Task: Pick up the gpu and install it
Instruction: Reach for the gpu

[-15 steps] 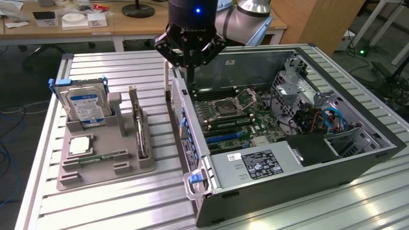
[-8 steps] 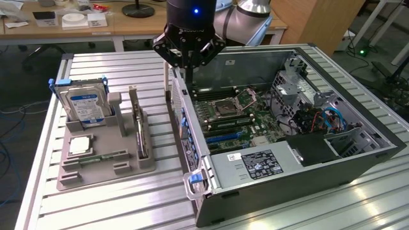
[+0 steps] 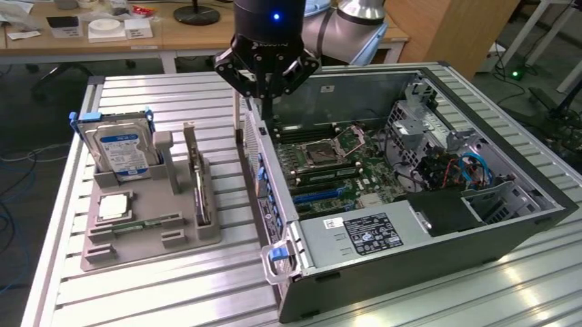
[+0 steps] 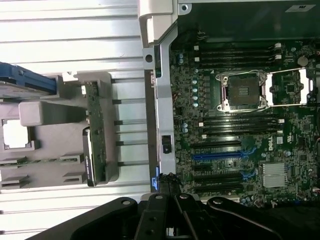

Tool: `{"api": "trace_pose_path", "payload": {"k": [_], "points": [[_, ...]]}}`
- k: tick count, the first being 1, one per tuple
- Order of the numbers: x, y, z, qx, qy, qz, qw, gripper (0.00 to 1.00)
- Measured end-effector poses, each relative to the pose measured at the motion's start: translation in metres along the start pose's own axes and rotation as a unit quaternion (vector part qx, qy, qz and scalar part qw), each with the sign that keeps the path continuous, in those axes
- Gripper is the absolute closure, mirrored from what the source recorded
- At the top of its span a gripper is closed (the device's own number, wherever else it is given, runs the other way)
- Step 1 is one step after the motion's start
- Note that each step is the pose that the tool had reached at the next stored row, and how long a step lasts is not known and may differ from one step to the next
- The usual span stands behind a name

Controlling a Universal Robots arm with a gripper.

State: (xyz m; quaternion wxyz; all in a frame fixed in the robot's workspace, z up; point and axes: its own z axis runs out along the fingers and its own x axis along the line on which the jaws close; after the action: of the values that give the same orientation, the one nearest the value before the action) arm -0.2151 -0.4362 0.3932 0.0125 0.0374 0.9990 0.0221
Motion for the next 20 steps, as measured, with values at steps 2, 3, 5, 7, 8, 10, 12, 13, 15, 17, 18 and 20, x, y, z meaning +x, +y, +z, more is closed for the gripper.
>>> {"api": "trace_pose_path", "payload": {"k": [2,3,5,7,8,10,12,13,15,17,18,20], "points": [[0.0009,-0.0006,-0.0001,0.0000,0.0000,0.000,1.0000,0.90],[0.0013,-0.0009,-0.0001,0.0001,0.0000,0.000,1.0000,0.90],[0.0022,-0.0015,-0.0002,0.0001,0.0000,0.000,1.0000,0.90],[0.0032,-0.0021,-0.0002,0.0000,0.0000,0.000,1.0000,0.90],[0.0037,-0.0024,-0.0002,0.0000,0.0000,0.000,1.0000,0.90],[0.0046,-0.0030,-0.0003,0.0000,0.0000,0.000,1.0000,0.90],[0.0056,-0.0037,-0.0003,0.0001,0.0000,0.000,1.0000,0.90],[0.0061,-0.0040,-0.0003,0.0000,0.0000,0.000,1.0000,0.90],[0.0071,-0.0047,-0.0004,0.0000,0.0000,0.000,1.0000,0.90],[0.0081,-0.0053,-0.0005,0.0001,0.0000,0.000,1.0000,0.90],[0.0086,-0.0056,-0.0005,0.0000,0.0000,0.000,1.0000,0.90],[0.0097,-0.0064,-0.0006,0.0000,0.0000,0.000,1.0000,0.90]]}}
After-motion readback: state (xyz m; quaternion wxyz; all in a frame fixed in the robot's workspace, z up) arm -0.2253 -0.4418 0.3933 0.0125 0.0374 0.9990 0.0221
